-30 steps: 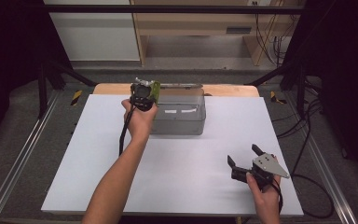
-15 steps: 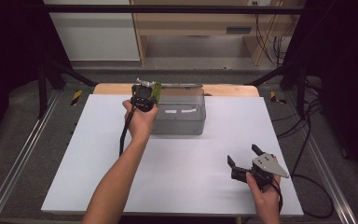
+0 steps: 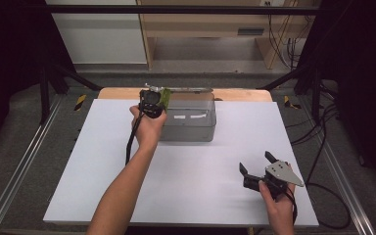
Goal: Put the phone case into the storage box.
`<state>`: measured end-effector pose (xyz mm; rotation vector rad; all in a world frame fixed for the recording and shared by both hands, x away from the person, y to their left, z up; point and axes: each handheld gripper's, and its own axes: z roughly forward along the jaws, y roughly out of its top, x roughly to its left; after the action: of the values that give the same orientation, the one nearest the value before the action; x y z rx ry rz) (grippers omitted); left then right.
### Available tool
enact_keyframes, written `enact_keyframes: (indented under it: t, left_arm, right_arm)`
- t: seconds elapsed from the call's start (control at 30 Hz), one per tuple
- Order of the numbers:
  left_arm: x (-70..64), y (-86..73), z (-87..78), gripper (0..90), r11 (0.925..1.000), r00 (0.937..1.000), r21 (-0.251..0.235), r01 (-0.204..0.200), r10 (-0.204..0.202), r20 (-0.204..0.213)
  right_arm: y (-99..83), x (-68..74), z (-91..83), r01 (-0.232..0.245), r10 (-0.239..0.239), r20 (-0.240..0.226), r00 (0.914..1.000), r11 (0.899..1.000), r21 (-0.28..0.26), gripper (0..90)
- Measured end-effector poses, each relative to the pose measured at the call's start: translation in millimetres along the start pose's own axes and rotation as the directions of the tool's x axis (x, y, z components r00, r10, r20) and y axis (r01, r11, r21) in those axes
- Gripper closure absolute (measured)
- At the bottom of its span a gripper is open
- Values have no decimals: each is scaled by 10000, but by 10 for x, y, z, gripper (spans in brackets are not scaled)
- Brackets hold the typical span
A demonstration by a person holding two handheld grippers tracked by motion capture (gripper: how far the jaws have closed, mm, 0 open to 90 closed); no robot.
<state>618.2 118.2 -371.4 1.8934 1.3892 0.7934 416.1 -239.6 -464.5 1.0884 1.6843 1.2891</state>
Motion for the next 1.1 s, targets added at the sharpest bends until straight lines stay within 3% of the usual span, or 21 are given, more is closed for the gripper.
enact_keyframes:
  t: [1.1]
  left_arm:
    - [-46,-61,71,778,9997,9999,212,95,-98,120]
  right_arm:
    - [-6,0,9,26,-26,25,10000,10000,73,32]
